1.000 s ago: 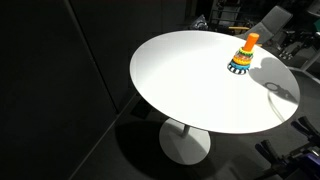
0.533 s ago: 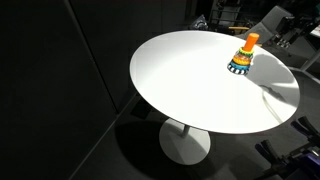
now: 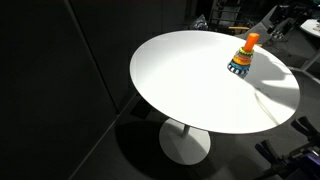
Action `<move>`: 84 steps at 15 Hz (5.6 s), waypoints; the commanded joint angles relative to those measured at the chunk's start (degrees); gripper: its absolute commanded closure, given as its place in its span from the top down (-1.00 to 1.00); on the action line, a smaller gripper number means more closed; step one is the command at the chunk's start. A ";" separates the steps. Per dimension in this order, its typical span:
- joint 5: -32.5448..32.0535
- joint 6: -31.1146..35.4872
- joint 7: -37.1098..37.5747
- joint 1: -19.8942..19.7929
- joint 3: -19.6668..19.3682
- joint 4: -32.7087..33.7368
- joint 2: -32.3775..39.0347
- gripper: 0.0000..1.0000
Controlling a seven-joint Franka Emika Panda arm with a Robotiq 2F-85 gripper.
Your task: Pick up the white and black striped ring and place it on the ring stacking rack
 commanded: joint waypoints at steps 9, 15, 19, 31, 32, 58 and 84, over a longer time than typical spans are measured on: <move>0.63 -3.33 6.26 3.11 1.39 6.99 2.72 -0.18; -0.11 -5.27 9.09 3.98 1.01 10.80 6.33 -0.18; -0.23 -6.96 9.61 3.85 0.75 12.82 7.95 -0.18; 0.35 -10.14 8.73 3.79 1.32 15.59 10.45 -0.18; 0.24 -10.33 8.71 3.83 1.31 15.56 10.38 -0.18; -4.40 -12.83 10.07 3.98 -0.33 16.70 9.50 1.00; -4.67 -12.89 10.78 4.81 -1.01 17.81 12.23 1.00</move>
